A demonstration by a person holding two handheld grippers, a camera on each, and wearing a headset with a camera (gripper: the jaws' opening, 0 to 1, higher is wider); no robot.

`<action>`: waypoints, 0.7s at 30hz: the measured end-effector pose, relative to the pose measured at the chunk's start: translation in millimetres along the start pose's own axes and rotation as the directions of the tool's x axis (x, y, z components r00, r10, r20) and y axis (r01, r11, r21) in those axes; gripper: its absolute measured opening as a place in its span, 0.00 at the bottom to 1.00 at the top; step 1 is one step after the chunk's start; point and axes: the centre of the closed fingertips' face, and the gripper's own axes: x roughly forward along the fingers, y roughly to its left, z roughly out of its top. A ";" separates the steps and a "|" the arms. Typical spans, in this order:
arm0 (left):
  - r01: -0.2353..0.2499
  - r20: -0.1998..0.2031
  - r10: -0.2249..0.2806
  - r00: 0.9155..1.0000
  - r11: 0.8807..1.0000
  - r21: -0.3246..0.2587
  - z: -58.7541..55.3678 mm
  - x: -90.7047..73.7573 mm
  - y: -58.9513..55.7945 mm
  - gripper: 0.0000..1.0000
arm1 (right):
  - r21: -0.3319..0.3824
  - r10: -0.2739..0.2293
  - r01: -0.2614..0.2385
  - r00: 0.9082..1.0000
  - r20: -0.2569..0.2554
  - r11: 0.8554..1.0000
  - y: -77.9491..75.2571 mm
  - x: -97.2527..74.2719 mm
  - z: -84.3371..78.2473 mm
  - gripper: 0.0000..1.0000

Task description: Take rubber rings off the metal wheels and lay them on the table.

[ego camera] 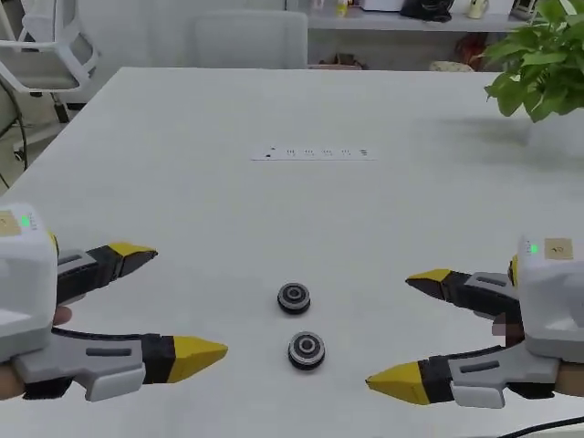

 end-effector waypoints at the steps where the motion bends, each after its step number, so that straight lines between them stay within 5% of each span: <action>1: 0.002 -0.002 -0.002 1.000 1.000 0.003 -0.5 0.7 0.1 0.83 | -0.002 0.001 -0.001 1.000 -0.002 1.000 -0.7 0.9 -0.7 0.83; 21: 0.013 -0.027 -0.012 1.000 1.000 0.026 -6.2 12.7 4.9 0.81 | -0.031 0.010 -0.011 1.000 -0.029 0.999 -7.4 16.2 -5.4 0.76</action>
